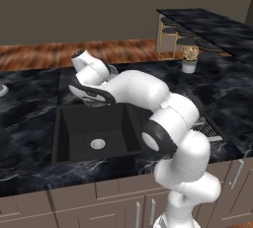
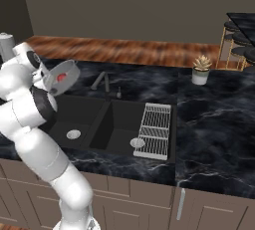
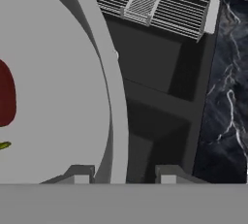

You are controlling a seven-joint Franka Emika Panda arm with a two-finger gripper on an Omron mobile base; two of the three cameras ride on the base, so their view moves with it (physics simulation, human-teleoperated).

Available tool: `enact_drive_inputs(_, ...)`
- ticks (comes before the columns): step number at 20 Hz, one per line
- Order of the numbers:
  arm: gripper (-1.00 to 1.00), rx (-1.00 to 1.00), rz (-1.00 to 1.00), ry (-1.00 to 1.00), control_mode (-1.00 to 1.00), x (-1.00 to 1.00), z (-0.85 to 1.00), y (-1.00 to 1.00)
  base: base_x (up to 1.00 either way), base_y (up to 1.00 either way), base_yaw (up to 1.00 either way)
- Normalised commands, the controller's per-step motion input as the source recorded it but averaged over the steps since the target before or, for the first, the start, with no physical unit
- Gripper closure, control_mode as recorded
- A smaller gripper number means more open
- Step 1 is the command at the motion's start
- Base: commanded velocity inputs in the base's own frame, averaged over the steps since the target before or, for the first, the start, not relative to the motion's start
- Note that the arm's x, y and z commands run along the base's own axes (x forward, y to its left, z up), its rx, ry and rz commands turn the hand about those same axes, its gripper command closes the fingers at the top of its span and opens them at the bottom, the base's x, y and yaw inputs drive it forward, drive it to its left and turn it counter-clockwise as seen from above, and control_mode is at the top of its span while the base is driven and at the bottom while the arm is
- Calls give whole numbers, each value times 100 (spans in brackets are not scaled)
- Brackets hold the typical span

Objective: Dump the bell pepper from the pot into the sink. Then turn on the water and wash the bell pepper. Then turn off the water and put the bell pepper back in the pot.

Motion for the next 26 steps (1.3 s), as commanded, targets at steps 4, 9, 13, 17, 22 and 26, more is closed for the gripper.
enact_drive_inputs(4, 100, -10, -10, 0, -100, 29, 10, -4, 0, 0, 0)
enact_drive_inputs(9, 100, -10, -9, 0, -100, 21, 19, 0, 0, 0, 0)
enact_drive_inputs(13, 100, -11, -7, 0, -100, 17, 21, 0, 0, 0, 0)
enact_drive_inputs(17, 100, -13, -9, 0, -100, 3, 6, -1, 0, 0, 0)
enact_drive_inputs(22, 100, -16, -12, 0, -100, 1, 0, -10, 0, 0, 0)
enact_drive_inputs(26, 100, -15, -13, 0, -100, 4, 1, -24, 0, 0, 0)
